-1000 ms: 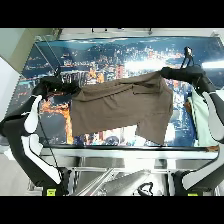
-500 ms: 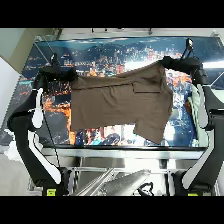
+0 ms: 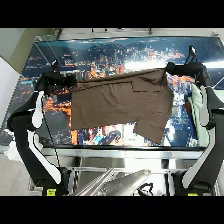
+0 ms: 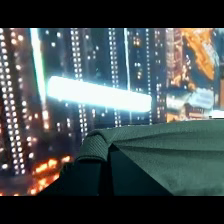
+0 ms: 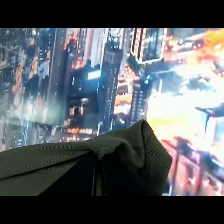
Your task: Fold the shirts.
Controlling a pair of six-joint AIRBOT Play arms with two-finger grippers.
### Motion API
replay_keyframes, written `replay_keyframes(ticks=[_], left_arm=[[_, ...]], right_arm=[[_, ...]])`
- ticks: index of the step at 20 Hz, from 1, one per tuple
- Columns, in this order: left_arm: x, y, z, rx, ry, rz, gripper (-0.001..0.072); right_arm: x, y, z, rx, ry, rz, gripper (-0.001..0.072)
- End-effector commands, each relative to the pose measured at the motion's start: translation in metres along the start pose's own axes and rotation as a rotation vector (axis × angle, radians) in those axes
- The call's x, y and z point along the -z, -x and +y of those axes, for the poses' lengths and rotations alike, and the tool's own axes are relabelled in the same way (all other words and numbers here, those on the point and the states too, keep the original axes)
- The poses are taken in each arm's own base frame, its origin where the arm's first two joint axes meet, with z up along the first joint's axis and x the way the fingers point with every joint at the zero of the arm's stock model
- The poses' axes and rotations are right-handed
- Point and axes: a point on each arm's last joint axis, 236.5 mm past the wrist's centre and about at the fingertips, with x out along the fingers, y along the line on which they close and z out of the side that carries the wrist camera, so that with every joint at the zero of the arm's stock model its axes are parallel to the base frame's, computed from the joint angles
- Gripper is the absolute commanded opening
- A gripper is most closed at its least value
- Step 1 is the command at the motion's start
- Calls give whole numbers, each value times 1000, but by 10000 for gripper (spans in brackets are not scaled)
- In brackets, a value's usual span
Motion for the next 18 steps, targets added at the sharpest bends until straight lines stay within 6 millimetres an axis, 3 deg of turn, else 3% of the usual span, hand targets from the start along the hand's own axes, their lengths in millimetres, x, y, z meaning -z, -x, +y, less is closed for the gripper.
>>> replay_keyframes(ticks=[1,7,8,10,11,12,13,16,18], left_arm=[[-2,-3,1,-12,-13,-18,13],[-5,-5,-8,-2,-32,-31,13],[-6,-3,-12,3,-41,-26,40],[-12,5,-21,23,-56,-17,584],[-16,11,-28,36,-69,-7,670],[-19,20,-36,53,-86,8,672],[-23,29,-43,68,-101,21,672],[-25,74,-56,115,-142,124,671],[-18,106,-48,110,-98,180,670]], right_arm=[[18,-12,-5,3,-8,45,13],[22,-16,3,-9,3,53,14],[22,-16,7,-25,-13,51,15],[15,-12,20,-68,-49,32,25],[10,-9,25,-81,-57,22,55],[5,-4,31,-90,-50,17,285],[-1,5,39,-98,-38,11,455],[-24,49,54,-117,-33,8,458],[-27,88,52,-123,-81,66,456]])
